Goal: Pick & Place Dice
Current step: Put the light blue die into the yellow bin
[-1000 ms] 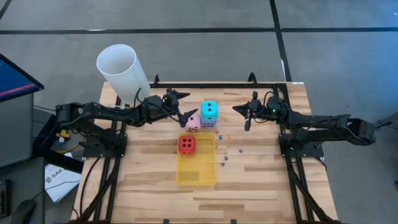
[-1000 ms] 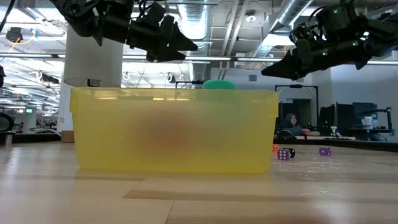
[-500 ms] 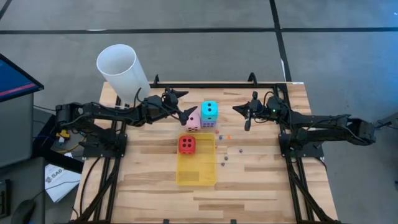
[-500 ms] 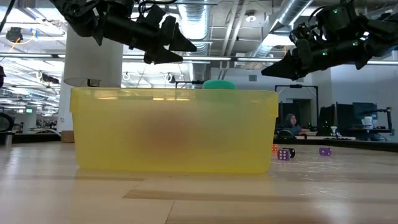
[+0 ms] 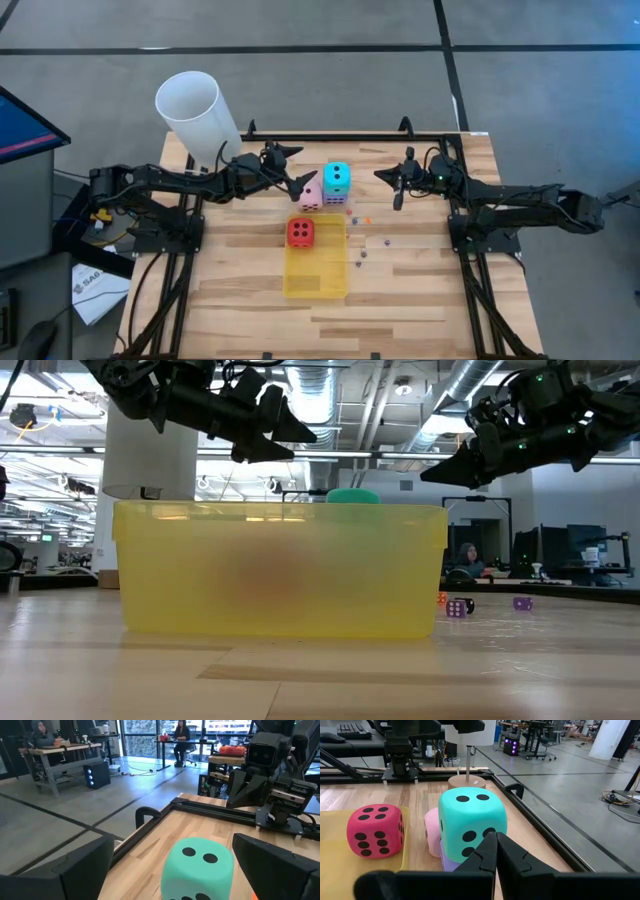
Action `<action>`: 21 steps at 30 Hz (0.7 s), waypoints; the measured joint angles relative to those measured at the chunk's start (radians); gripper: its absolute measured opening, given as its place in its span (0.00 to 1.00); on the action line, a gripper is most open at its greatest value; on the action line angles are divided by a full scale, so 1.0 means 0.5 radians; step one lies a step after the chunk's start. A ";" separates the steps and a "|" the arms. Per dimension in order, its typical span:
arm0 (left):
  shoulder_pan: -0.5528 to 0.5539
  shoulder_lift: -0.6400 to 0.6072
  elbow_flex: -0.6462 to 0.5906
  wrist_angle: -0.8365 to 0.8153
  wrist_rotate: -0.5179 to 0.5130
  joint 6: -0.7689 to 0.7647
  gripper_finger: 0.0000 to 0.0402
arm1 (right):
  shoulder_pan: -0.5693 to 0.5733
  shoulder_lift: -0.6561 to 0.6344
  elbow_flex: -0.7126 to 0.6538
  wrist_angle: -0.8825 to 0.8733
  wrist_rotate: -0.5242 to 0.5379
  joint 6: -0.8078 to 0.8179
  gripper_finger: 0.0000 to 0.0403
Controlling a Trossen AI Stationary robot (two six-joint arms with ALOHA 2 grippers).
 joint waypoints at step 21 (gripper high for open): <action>0.001 -0.002 0.000 0.064 0.002 -0.002 0.99 | 0.000 0.000 0.000 0.000 0.000 0.000 0.00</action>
